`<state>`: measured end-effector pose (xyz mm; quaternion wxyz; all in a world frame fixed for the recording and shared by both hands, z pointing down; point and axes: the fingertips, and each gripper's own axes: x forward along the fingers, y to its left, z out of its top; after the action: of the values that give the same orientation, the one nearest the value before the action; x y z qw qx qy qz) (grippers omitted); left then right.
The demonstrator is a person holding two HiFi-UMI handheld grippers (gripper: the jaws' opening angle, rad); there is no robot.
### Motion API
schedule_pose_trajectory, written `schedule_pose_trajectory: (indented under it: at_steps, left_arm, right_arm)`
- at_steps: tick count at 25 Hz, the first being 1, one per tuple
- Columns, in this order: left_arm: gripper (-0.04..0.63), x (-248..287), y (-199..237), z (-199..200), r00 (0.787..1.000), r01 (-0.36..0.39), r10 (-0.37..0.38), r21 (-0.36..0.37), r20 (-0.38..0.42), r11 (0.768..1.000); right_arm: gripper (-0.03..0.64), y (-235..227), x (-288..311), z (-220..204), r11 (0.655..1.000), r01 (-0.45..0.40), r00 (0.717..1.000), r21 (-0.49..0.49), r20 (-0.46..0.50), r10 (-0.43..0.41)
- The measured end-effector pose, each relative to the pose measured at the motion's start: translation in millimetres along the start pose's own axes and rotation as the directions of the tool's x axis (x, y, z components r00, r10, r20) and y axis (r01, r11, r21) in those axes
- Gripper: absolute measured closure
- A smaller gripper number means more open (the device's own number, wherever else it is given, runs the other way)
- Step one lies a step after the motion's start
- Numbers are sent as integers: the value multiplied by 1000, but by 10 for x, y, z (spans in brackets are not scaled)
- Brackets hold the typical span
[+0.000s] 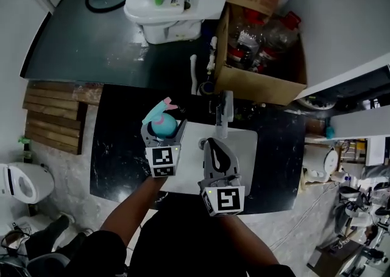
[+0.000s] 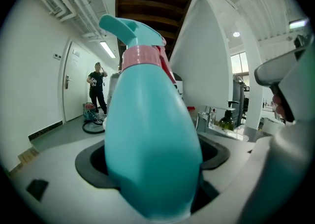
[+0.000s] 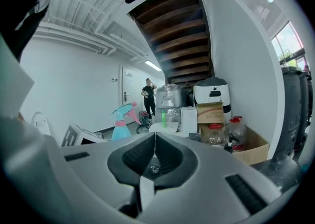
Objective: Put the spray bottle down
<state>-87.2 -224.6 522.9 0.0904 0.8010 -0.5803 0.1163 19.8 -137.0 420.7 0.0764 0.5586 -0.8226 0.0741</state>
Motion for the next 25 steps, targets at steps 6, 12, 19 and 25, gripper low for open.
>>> schedule_pose_trajectory:
  at_steps: [6,12,19,25]
  left_arm:
    - [143,330,-95,-85,998,-26,28,26,-51,999]
    - [143,570,-159,-216,998,-36,36,2,-52,999]
    - [143,835,-250,-312,999,-20,20,0,-37,1000]
    - [143,962,-300,-391,998,-35,38,56,-45,998]
  right_arm:
    - [600,-227,209,-40,1000,-7,1000,4,11,7]
    - [600,-391,341,-112,1000,20,1000,-7,0,-20]
    - [600,-436,416,-212,1000,8,999,-17,-33,-9]
    - [599,-410,454,-171,1000,-9,1000,16,-20,10]
